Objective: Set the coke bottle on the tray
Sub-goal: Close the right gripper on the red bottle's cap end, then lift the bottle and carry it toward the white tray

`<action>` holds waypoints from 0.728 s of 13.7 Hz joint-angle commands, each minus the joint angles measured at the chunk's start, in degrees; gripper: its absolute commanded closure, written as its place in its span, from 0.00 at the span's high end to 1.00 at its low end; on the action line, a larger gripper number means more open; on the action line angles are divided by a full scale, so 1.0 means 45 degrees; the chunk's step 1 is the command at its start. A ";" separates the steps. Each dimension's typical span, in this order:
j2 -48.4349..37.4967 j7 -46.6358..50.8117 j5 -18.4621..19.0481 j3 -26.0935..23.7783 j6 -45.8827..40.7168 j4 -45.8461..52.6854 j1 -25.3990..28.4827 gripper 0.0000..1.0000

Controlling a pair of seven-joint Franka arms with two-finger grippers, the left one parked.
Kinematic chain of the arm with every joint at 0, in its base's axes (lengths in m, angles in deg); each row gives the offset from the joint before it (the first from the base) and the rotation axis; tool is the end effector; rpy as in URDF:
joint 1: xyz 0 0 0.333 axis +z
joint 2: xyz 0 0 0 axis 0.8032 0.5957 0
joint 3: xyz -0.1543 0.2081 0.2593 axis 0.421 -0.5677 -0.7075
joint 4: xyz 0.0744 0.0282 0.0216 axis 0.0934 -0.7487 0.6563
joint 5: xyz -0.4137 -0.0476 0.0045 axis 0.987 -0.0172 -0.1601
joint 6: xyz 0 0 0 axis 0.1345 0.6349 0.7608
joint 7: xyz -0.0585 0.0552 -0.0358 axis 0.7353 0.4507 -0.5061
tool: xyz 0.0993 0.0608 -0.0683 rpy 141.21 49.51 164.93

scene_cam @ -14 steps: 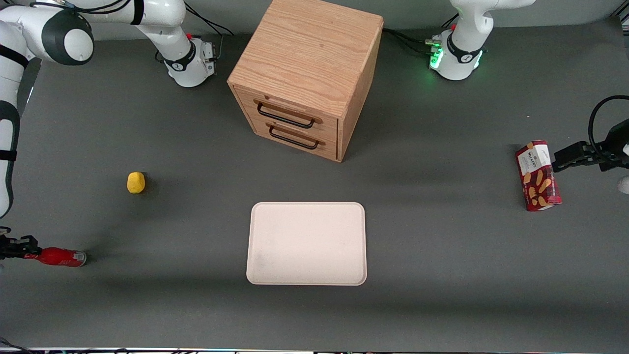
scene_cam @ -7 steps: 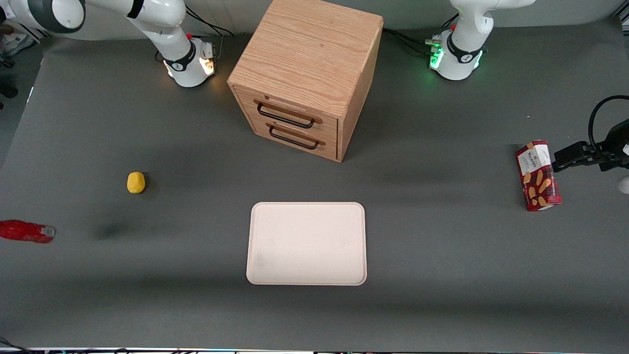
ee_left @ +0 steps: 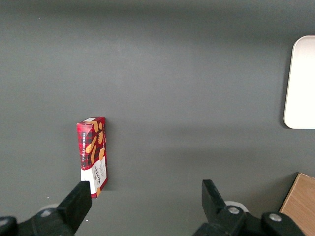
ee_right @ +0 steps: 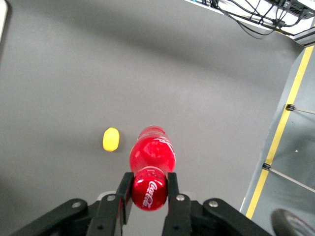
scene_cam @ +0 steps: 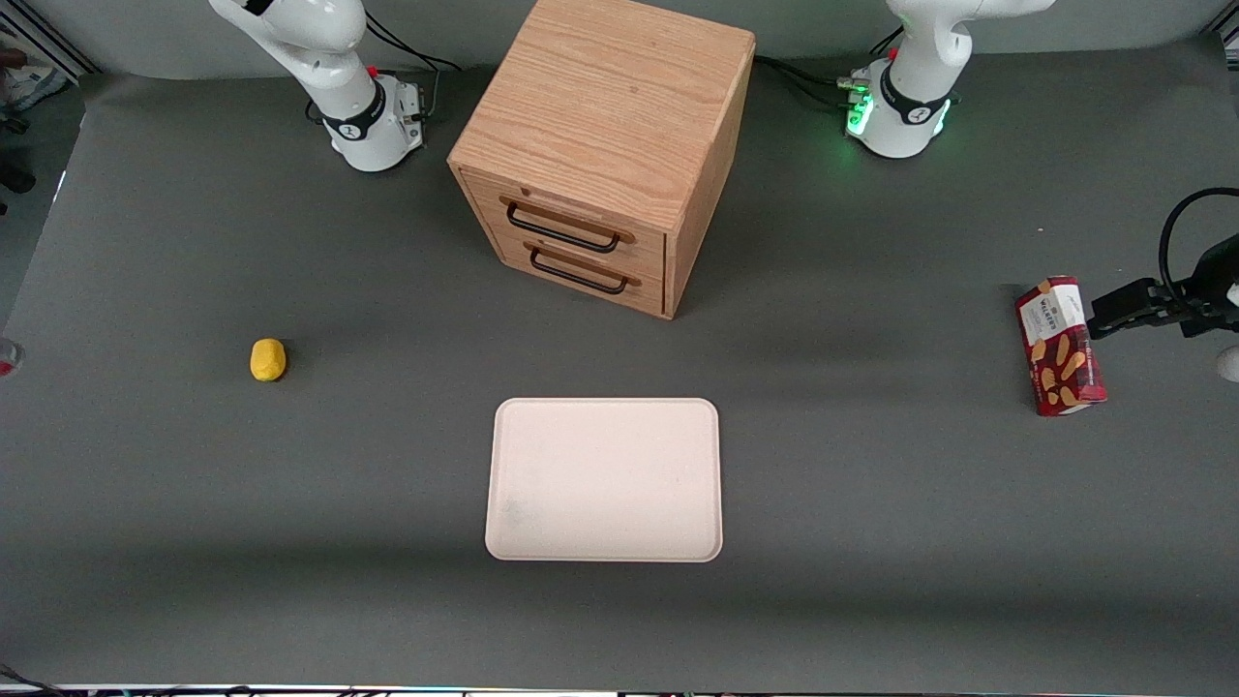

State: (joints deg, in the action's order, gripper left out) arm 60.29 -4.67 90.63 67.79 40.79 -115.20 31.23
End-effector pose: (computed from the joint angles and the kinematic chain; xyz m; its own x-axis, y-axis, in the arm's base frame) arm 0.5928 -0.2454 0.7350 0.9604 0.2761 0.0367 0.2723 -0.9585 0.0847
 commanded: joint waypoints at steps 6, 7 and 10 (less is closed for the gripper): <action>-0.0767 0.1287 -0.0136 -0.0021 -0.0248 -0.0480 0.1845 0.00; -0.0709 0.2164 -0.0389 -0.0040 -0.0442 -0.0461 0.2469 0.00; -0.0418 0.4859 -0.0975 -0.0080 -0.0463 -0.0461 0.4247 0.00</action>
State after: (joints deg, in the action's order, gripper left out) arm 58.00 10.20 87.97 66.91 39.23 -117.35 45.98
